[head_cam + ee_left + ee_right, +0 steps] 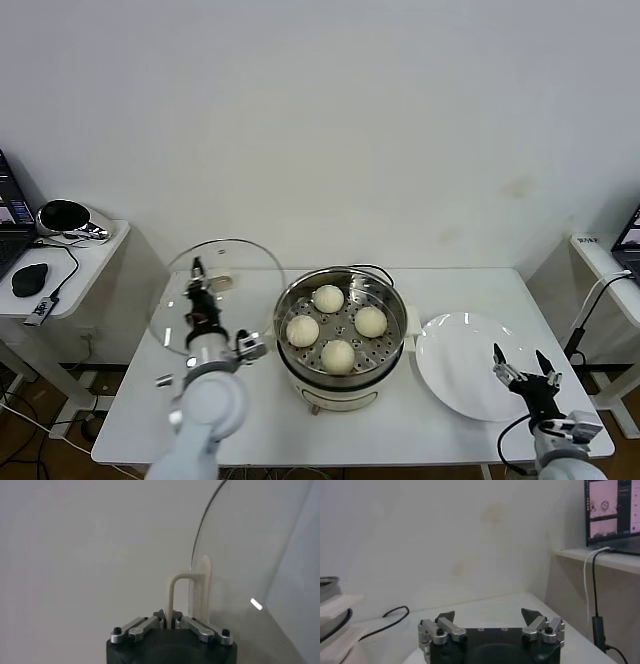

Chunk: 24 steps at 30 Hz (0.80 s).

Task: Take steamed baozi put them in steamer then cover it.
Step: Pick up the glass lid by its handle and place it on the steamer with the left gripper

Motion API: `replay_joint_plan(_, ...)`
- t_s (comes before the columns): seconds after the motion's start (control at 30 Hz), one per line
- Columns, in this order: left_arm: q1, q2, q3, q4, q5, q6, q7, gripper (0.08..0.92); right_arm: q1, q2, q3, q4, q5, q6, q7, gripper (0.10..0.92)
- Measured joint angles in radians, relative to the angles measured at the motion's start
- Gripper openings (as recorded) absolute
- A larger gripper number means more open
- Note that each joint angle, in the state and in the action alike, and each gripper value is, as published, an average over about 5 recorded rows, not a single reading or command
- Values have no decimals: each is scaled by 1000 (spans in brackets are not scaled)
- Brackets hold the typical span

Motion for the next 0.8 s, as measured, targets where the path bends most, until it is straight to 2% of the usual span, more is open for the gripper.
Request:
replay_joint_plan(0.4, -109, -143, 236, 74, 123, 53, 105, 150, 28, 12, -12, -35, -27, -6, 3, 823)
replay_joint_plan(0.8, -146, -202, 397, 168, 148, 53, 130, 150, 41, 18, -13, -58, -41, -5, 1, 823)
